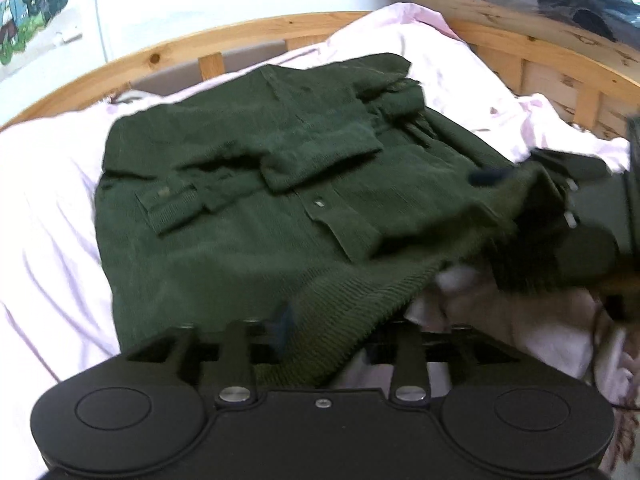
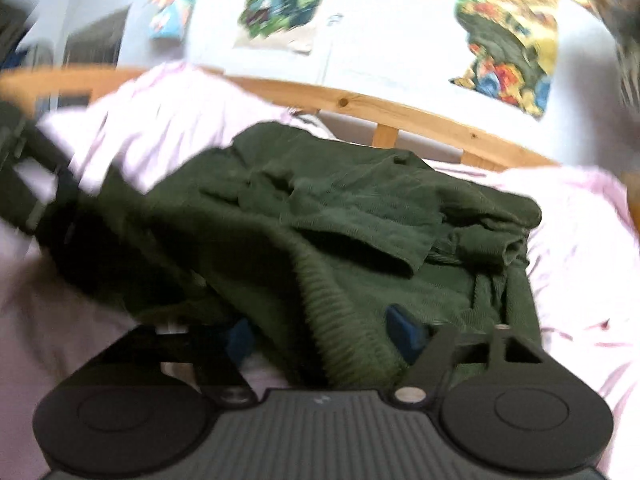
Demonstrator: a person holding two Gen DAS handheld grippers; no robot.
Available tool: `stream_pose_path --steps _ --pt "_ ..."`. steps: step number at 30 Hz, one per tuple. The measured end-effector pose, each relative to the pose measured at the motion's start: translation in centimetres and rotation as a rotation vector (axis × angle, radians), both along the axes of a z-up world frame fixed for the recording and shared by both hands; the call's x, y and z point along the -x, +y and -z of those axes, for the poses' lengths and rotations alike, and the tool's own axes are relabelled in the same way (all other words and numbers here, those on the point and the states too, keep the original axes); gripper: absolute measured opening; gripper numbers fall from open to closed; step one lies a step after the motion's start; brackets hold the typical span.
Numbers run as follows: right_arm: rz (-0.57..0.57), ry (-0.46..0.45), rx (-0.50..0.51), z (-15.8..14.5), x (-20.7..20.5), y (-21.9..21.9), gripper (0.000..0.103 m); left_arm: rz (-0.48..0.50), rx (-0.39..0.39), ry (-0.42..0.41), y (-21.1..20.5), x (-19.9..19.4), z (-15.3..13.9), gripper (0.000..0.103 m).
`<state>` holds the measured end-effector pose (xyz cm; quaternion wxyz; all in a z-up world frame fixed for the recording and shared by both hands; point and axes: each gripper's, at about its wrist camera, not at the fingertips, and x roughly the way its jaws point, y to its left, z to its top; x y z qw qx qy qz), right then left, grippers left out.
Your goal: Fold large clothes
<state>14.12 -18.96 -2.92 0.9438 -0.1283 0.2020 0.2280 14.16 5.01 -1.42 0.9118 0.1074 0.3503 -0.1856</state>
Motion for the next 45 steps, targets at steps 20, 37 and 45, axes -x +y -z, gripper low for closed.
stream_pose_path --steps 20,37,45 --pt "-0.022 0.066 -0.038 -1.4 -0.1 -2.0 0.061 -0.202 -0.488 -0.1 0.7 0.1 4.6 0.025" --pt "0.343 0.124 0.503 1.4 2.3 -6.4 0.019 -0.307 -0.306 -0.204 3.4 1.7 1.0 0.008" --pt "0.412 0.087 0.25 -3.2 4.6 -8.6 0.003 -0.324 -0.195 -0.292 3.0 4.8 -0.7 0.005"
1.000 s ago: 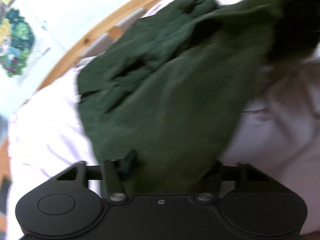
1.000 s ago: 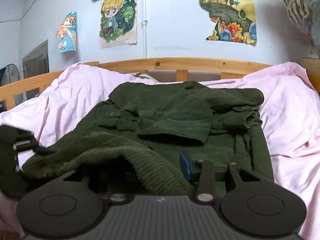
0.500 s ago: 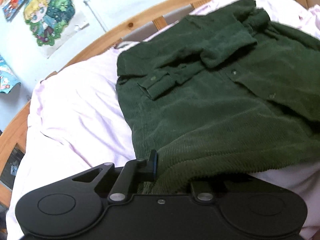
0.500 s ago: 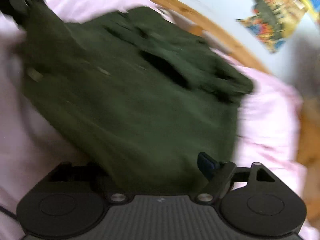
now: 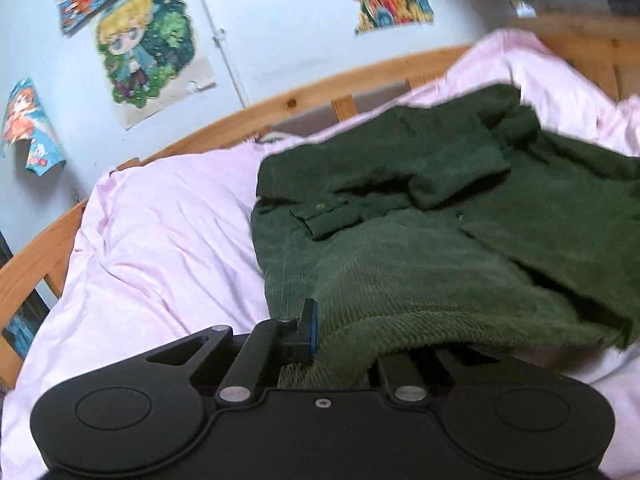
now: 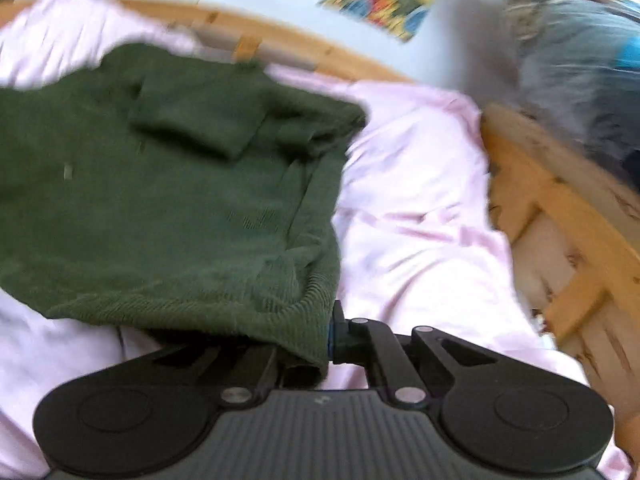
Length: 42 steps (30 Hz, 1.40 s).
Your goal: Fold large clothes
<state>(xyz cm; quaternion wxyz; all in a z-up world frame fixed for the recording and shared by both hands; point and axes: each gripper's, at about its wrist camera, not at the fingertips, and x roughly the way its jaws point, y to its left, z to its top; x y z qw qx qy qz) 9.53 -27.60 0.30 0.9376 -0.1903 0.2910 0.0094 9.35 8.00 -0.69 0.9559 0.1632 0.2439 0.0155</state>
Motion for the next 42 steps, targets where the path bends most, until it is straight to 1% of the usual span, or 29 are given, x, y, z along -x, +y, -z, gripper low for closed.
stream_pose_path --steps 3,6,10,11,13,15,17,20,21,24,27,29,31,34,35,37,39,40,41,42 --pt "0.019 -0.057 -0.112 -3.6 2.1 -2.0 0.003 0.006 0.051 -0.025 0.3 1.3 -1.8 0.005" --pt "0.007 -0.091 -0.2 -7.2 4.4 -3.5 0.003 0.015 0.074 -0.056 0.5 3.4 -3.9 0.005" --pt "-0.029 -0.118 -0.362 -11.6 8.6 -5.7 0.003 0.042 0.104 -0.077 1.6 7.3 -7.0 0.005" --pt "-0.038 -0.121 -0.388 -12.4 9.8 -6.0 0.003 0.05 0.112 -0.08 2.0 8.5 -7.7 0.005" --pt "-0.057 -0.113 -0.431 -13.7 11.7 -6.8 0.003 0.063 0.136 -0.08 2.8 10.4 -9.1 0.005" --pt "-0.07 -0.1 -0.448 -14.5 13.4 -7.2 0.003 0.083 0.16 -0.072 3.5 12.3 -10.2 0.005" --pt "-0.077 -0.092 -0.475 -15.2 13.7 -7.7 0.003 0.105 0.164 -0.059 3.7 13.7 -10.7 0.005" --pt "-0.077 -0.073 -0.57 -15.9 13.9 -8.3 0.003 0.135 0.151 -0.021 3.7 14.1 -10.9 0.005" --pt "-0.076 -0.071 -0.602 -16.0 13.2 -8.6 0.003 0.138 0.154 -0.015 3.7 14.1 -10.9 0.005" --pt "-0.046 -0.065 -0.685 -15.7 10.2 -9.3 0.003 0.145 0.164 -0.002 3.9 12.3 -11.7 0.006" --pt "0.028 -0.055 -0.746 -14.8 5.7 -10.0 0.003 0.123 0.167 0.045 4.1 8.4 -12.4 0.006" --pt "0.066 -0.054 -0.751 -14.0 2.4 -9.8 0.003 0.103 0.169 0.097 4.4 4.8 -12.5 0.006" --pt "0.092 -0.051 -0.781 -13.1 -0.8 -9.7 0.003 0.082 0.184 0.151 4.9 0.9 -12.7 0.006" --pt "0.123 -0.067 -0.797 -11.5 -5.3 -9.2 0.004 0.054 0.175 0.195 5.4 -4.8 -12.3 0.008" --pt "0.131 -0.077 -0.791 -10.9 -6.6 -9.0 0.005 0.028 0.189 0.212 5.6 -7.0 -11.9 0.01" --pt "0.169 -0.116 -0.772 -9.0 -8.6 -8.7 0.022 -0.038 0.236 0.235 6.2 -10.6 -10.6 0.012" --pt "0.196 -0.133 -0.804 -6.6 -9.8 -9.1 0.049 -0.092 0.297 0.261 6.9 -14.0 -8.3 0.014" --pt "0.195 -0.15 -0.825 -5.4 -9.9 -9.3 0.054 -0.111 0.317 0.28 7.2 -15.6 -6.9 0.014" --pt "0.18 -0.176 -0.841 -4.1 -9.7 -9.4 0.063 -0.123 0.333 0.305 7.5 -16.8 -5.4 0.014" --pt "0.154 -0.209 -0.843 -2.4 -9.3 -9.5 0.075 -0.132 0.343 0.325 7.7 -17.5 -4.3 0.016"
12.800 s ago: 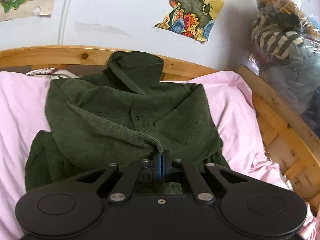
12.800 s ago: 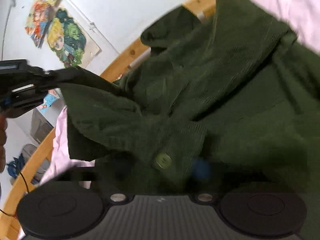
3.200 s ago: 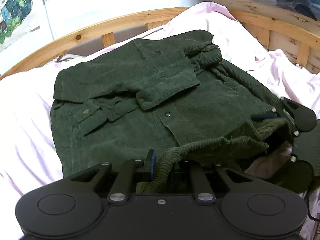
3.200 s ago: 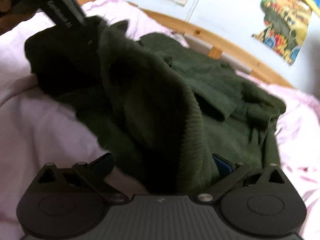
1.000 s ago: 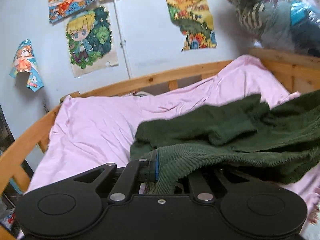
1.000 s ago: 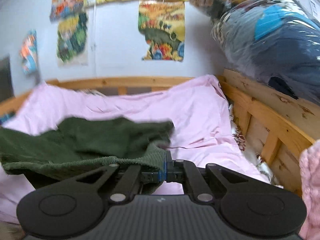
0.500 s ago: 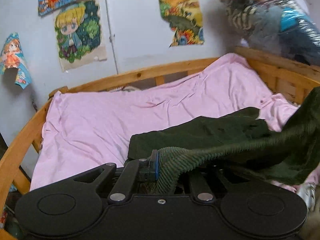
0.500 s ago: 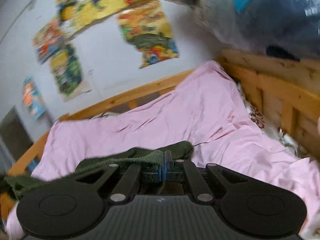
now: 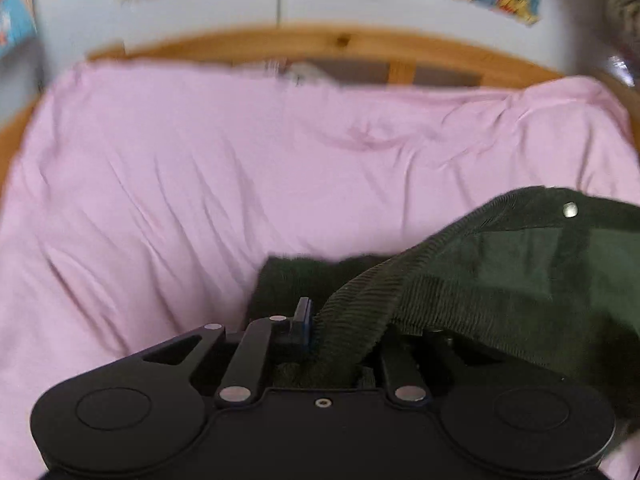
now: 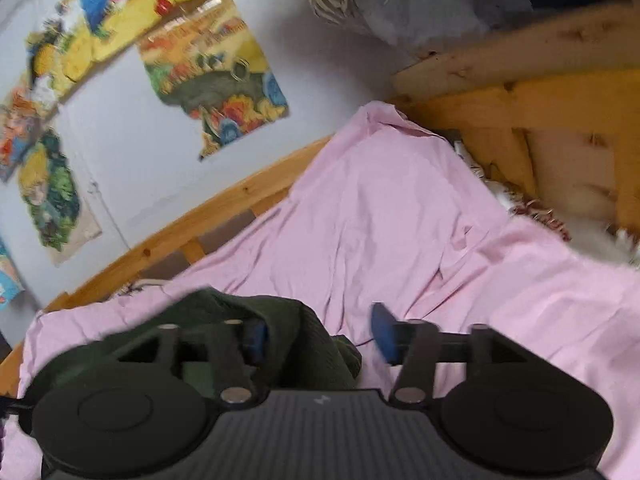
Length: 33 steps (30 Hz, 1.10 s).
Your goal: Fold large clothes
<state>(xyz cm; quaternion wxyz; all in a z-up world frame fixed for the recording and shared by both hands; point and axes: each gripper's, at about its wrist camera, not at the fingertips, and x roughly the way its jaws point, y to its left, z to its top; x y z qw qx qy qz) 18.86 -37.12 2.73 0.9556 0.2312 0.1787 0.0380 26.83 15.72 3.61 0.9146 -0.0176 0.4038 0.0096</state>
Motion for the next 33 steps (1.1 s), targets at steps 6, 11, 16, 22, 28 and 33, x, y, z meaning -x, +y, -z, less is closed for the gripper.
stream_pose_path --steps 6,11,16,22,28,33 --pt "-0.069 0.033 -0.04 3.8 -1.0 -1.4 0.103 -0.02 0.162 -0.049 3.7 0.7 1.8 0.086" --pt "-0.158 -0.065 -0.062 3.1 -1.9 -1.4 0.103 -0.089 0.302 -0.117 7.4 3.0 0.9 0.096" --pt "-0.264 -0.101 0.025 2.1 -1.1 0.5 0.103 -0.076 0.221 -0.088 7.5 4.7 1.8 0.097" --pt "-0.233 -0.006 0.146 3.1 -0.9 3.3 0.103 -0.058 0.195 -0.067 6.9 6.0 3.7 0.086" --pt "-0.163 0.024 0.147 3.6 -3.3 3.7 0.019 0.001 0.1 -0.036 4.8 5.2 3.9 0.001" --pt "-0.113 -0.013 0.073 3.3 -4.2 1.5 0.01 -0.151 0.173 -0.111 6.0 7.7 2.7 0.0"
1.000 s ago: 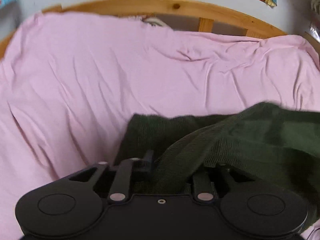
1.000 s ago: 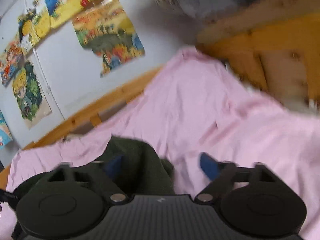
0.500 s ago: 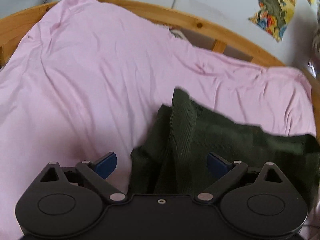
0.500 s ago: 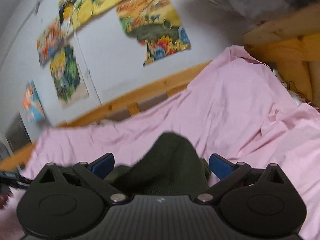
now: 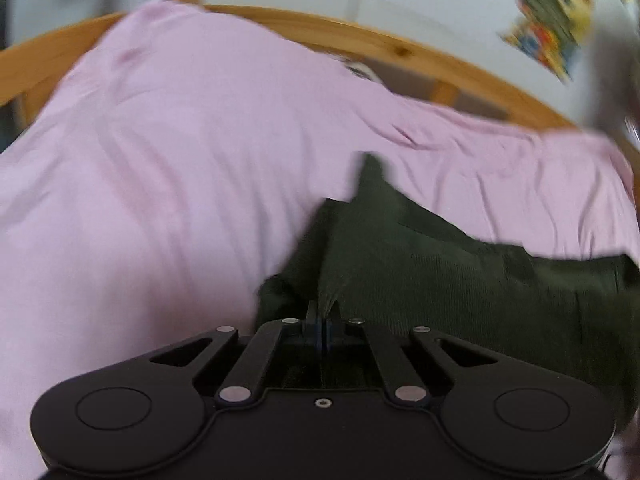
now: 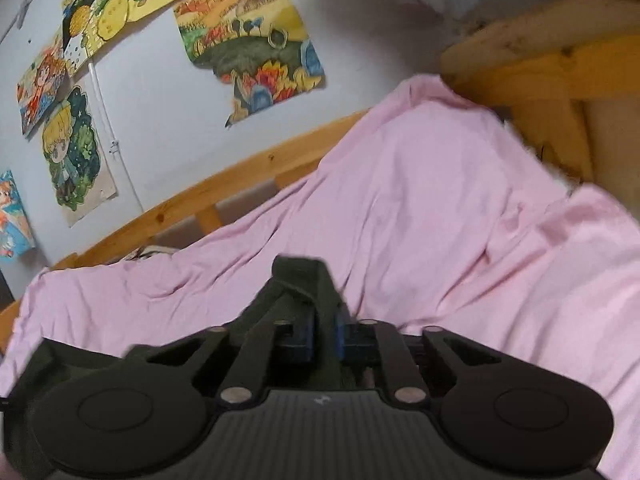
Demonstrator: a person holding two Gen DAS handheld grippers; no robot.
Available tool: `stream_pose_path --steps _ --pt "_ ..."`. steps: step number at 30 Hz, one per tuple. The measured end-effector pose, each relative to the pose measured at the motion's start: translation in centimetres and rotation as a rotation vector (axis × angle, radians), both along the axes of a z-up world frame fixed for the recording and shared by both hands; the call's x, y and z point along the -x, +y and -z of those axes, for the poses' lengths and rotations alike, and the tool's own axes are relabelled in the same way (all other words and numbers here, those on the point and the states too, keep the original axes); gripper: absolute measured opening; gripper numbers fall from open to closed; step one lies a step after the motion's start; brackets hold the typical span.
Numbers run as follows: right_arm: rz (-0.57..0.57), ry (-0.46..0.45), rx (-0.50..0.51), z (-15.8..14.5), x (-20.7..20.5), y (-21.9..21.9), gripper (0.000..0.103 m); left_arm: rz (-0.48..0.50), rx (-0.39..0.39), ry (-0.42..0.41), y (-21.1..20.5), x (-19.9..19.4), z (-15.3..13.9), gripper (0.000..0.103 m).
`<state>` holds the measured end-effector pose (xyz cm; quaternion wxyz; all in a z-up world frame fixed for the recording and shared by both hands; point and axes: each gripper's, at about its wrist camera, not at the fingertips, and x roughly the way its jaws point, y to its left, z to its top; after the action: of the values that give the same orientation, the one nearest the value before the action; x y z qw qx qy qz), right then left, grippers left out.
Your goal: Fold large clothes
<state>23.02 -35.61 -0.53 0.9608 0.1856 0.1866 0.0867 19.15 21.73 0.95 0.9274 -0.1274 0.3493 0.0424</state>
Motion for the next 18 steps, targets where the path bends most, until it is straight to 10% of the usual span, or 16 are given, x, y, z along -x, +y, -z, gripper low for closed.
stream_pose_path --steps 2,6,9,18 --pt "-0.006 0.019 -0.04 0.2 -0.2 -0.6 0.012 -0.018 -0.009 0.045 0.5 0.6 1.0 0.001" --pt "0.005 0.022 -0.135 -0.1 1.2 -1.4 0.072 -0.051 0.011 0.063 0.7 0.7 1.4 0.001" --pt "-0.036 0.01 -0.138 -1.1 3.1 -1.0 0.096 -0.028 -0.013 0.052 0.2 0.4 0.9 0.004" --pt "0.037 0.102 0.02 -0.6 5.5 0.3 0.1 -0.111 -0.007 0.082 0.1 0.1 2.3 0.002"
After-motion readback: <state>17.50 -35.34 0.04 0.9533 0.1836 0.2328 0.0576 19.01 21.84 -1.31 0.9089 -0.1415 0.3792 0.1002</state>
